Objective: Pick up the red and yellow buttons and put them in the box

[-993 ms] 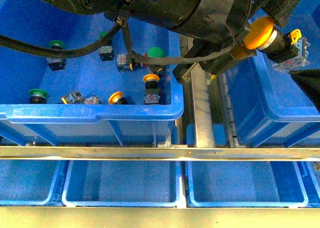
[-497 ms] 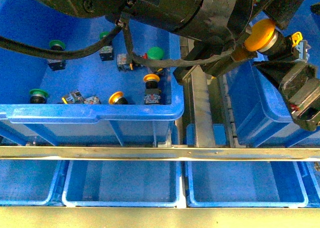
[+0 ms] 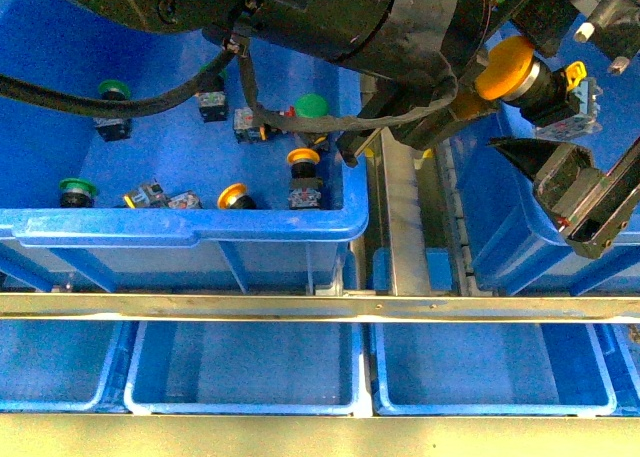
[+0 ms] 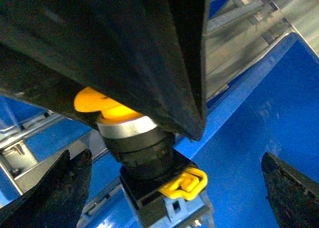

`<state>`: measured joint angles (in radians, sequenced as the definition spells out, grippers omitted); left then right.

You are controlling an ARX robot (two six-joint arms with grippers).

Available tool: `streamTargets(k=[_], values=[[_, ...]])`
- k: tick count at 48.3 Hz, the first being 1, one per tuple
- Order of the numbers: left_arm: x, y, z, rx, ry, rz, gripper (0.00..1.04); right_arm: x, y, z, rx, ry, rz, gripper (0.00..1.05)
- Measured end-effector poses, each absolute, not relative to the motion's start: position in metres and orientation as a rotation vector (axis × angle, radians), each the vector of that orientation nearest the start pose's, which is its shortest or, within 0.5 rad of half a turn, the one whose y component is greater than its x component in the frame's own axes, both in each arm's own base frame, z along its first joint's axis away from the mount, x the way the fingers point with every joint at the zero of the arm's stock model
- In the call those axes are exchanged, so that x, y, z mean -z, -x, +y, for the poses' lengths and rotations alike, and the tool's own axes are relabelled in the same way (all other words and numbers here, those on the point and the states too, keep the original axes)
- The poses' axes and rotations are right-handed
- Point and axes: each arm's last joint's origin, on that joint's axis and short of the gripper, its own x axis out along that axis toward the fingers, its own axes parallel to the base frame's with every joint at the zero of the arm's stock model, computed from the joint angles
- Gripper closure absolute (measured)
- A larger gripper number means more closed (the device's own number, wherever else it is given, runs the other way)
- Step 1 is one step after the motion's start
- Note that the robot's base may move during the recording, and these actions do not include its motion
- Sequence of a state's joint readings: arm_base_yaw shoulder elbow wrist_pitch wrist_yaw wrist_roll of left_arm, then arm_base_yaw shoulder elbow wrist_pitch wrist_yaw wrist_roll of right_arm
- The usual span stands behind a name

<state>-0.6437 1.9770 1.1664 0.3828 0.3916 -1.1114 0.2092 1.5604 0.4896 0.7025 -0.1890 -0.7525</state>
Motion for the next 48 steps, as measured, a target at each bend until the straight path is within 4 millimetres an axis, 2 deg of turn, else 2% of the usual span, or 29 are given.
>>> streamTargets(k=[5,15,22,25,42,45,48], values=[[-0.1703,-0.3320,-0.2615,0.653,0.935,0.955,0.71,-0.1466,-0.2721,0.0598,-0.513,0.735,0.208,0.09],[-0.1700,-0.3315,-0.2619,0.652,0.931,0.956,0.71,-0.1449,-0.2723,0.0560,-0.536,0.726,0.225,0.35],[-0.1720,-0.3320,-0.2633,0.656,0.928,0.951,0.71,-0.1440,-0.2720,0.0547,-0.555,0.714,0.230,0.60],[-0.1729,-0.3324,-0.2639,0.659,0.925,0.946,0.71,-0.1443,-0.2720,0.0545,-0.557,0.715,0.228,0.65],[-0.1734,-0.3338,-0.2651,0.661,0.896,0.930,0.71,-0.1444,-0.2723,0.0530,-0.558,0.713,0.226,0.69],[-0.1737,-0.3344,-0.2652,0.645,0.886,0.926,0.59,-0.1444,-0.2723,0.0528,-0.558,0.709,0.227,0.70],[-0.1735,-0.3345,-0.2651,0.637,0.879,0.918,0.53,-0.1445,-0.2724,0.0525,-0.556,0.709,0.227,0.70]])
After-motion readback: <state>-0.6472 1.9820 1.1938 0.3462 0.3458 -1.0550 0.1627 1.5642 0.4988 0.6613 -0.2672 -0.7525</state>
